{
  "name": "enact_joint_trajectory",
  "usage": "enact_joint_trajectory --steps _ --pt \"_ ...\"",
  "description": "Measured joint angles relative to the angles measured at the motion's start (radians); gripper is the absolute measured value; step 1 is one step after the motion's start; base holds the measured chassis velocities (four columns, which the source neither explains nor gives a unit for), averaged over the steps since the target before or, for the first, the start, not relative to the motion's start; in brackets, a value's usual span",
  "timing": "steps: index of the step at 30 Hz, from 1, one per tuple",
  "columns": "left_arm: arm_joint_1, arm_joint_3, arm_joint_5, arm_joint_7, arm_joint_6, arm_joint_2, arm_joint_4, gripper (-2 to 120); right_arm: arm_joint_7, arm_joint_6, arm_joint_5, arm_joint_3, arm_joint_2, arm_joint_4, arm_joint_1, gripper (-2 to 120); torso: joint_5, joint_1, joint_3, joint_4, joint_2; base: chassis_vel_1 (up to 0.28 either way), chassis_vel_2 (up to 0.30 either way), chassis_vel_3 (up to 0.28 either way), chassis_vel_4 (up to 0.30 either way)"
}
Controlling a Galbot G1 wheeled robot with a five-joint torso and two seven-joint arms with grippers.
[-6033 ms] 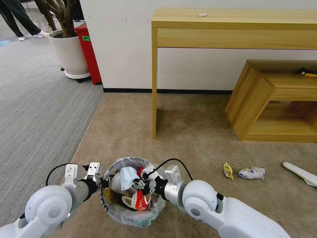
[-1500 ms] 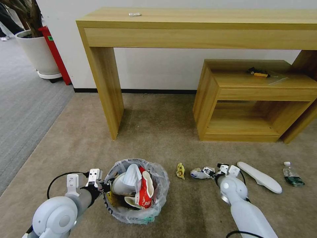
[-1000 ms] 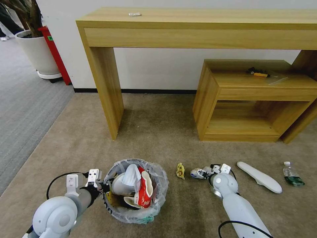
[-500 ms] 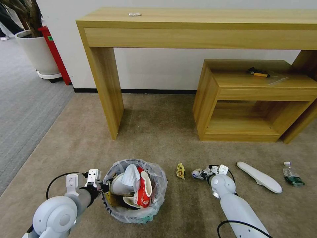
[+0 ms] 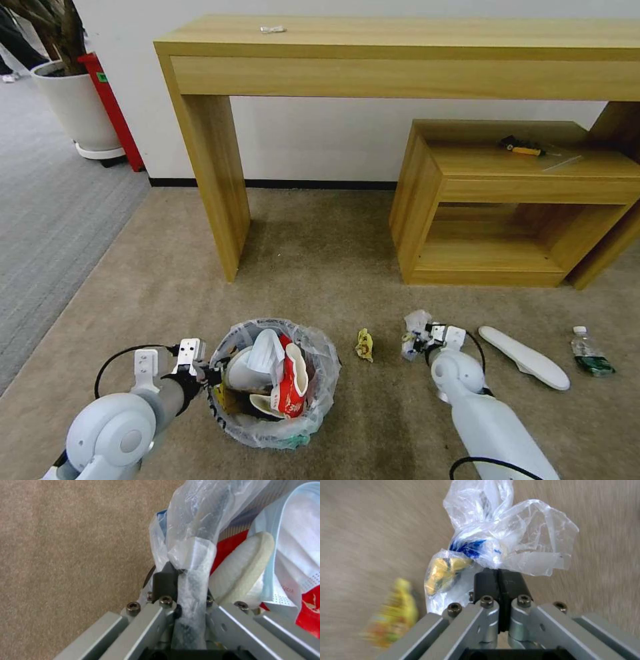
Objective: Pick up the trash bin and place the garbage on the floor into it.
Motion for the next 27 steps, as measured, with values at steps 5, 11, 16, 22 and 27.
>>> enact_joint_trajectory --steps 5,11,16,22,27 --pt "-0.007 0.012 0.001 -0.005 0.0 0.004 0.0 0 0.002 -0.019 0.049 -0.043 -0.094 0.235 -0.008 0 -0.0003 0.0 0.0 0.0001 0.0 0.0 0.0 0.0 0.0" --pt "-0.02 0.028 -0.006 -0.02 0.0 0.021 0.005 0 0.007 -0.049 0.175 -0.143 -0.202 0.423 0.042 0 0.0 0.0 0.0 0.0002 0.0 0.0 0.0 0.0 0.0" --pt "-0.035 0.047 -0.012 -0.034 0.0 0.043 0.019 0 0.037 -0.1 0.362 -0.257 -0.263 0.58 0.135 0 0.0 0.0 0.0 0.0003 0.0 0.0 0.0 0.0 0.0" --pt "-0.055 0.068 -0.027 -0.051 0.0 0.053 0.029 0 0.049 -0.174 0.552 -0.338 -0.291 0.685 0.224 0 0.0 0.0 0.0 0.0004 0.0 0.0 0.0 0.0 0.0" --pt "-0.084 0.085 -0.059 -0.064 0.0 0.069 0.035 0 0.062 -0.219 0.702 -0.412 -0.331 0.768 0.293 0 0.0 0.0 0.0 0.0003 0.0 0.0 0.0 0.0 0.0"
